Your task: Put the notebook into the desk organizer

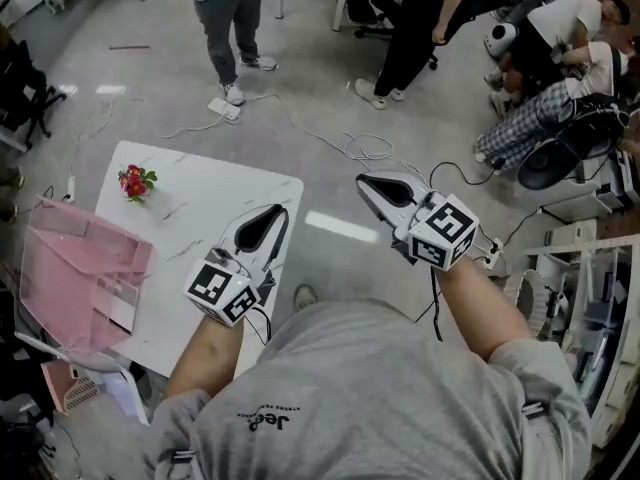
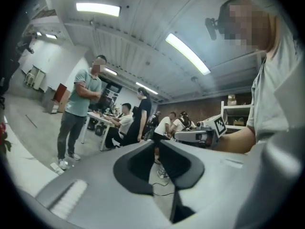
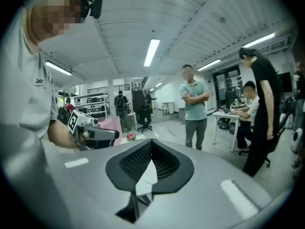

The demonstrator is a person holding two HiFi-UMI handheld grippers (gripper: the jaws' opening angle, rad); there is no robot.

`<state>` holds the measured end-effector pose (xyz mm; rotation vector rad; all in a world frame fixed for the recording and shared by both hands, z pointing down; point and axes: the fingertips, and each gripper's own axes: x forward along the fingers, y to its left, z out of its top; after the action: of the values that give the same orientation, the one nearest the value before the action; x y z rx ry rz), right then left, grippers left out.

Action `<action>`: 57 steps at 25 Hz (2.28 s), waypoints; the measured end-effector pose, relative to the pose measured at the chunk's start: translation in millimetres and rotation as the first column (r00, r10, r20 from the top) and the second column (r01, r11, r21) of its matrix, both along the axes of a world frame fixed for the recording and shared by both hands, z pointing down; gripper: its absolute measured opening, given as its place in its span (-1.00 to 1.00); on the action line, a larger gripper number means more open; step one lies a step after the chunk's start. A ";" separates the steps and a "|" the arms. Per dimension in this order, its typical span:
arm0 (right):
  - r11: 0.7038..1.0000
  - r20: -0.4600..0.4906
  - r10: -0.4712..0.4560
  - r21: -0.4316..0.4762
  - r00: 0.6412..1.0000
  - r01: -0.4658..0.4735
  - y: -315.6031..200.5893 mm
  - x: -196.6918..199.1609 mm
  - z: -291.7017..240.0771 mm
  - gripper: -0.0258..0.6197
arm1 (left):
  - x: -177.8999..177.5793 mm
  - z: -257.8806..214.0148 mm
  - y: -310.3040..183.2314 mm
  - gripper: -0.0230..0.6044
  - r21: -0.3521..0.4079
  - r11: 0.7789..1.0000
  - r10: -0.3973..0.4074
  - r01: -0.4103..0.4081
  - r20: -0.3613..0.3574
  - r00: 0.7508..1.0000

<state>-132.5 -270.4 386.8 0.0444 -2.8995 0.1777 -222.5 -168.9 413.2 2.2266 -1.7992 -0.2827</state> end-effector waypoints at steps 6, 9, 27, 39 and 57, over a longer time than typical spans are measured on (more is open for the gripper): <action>0.979 0.024 0.203 -0.004 0.979 -0.203 -52.6 133.5 -7.9 -0.92 | 112.5 -13.9 -72.2 -0.74 -0.005 0.979 0.202 -0.201 0.043 0.979; 0.959 0.029 0.284 -0.010 0.958 -0.284 -70.1 198.1 -8.8 -0.91 | 169.4 -21.0 -98.4 -0.74 -0.005 0.960 0.278 -0.278 0.054 0.959; 0.870 0.049 0.494 -0.009 0.868 -0.494 -90.4 417.4 -11.8 -0.92 | 368.2 -24.9 -155.1 -0.74 -0.030 0.888 0.460 -0.459 0.041 0.887; 0.876 0.057 0.483 -0.014 0.874 -0.483 -89.4 417.9 -16.2 -0.92 | 357.6 -31.6 -150.2 -0.74 -0.025 0.908 0.420 -0.419 0.047 0.906; 0.883 0.022 0.469 0.023 0.883 -0.470 -89.2 405.9 -12.5 -0.92 | 347.7 -29.8 -145.9 -0.74 -0.035 0.908 0.419 -0.417 0.062 0.906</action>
<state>273.3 -359.6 374.3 0.7594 -2.8510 0.2194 125.1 -314.8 383.4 2.5578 -1.2918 -0.0999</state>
